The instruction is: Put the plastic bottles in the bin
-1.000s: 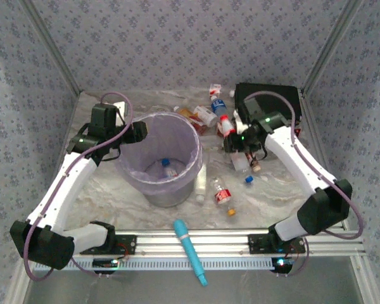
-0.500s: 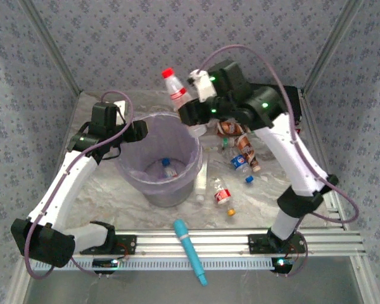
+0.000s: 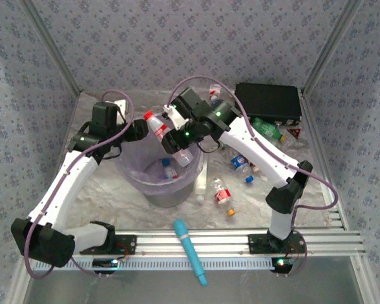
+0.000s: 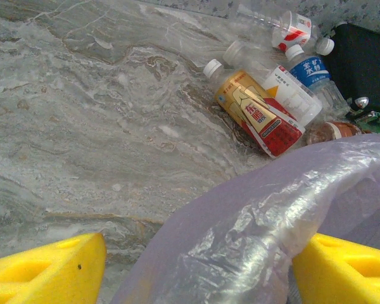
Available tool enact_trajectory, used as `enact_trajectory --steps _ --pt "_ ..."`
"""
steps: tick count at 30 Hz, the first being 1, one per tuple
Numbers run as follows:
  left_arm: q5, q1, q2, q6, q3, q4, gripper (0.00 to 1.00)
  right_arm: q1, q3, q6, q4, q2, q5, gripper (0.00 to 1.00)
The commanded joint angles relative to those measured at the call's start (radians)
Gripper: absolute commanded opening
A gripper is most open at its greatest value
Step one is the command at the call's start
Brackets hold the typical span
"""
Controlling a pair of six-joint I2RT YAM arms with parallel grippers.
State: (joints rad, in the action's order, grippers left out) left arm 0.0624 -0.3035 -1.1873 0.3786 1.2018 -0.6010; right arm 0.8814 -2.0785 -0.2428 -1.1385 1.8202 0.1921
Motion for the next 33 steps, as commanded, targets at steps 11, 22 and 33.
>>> enact_trajectory --steps 11,22,33 --pt "-0.052 0.006 0.082 -0.042 0.104 -0.053 0.89 0.01 0.128 -0.041 0.096 0.0 -0.01 0.52" --pt "0.069 0.106 0.151 -0.013 0.026 -0.137 0.76 0.03 0.131 0.072 0.044 0.013 -0.002 0.53" --pt "0.116 0.112 0.125 0.029 -0.045 -0.083 0.61 0.063 0.072 0.102 0.008 0.159 -0.074 0.54"
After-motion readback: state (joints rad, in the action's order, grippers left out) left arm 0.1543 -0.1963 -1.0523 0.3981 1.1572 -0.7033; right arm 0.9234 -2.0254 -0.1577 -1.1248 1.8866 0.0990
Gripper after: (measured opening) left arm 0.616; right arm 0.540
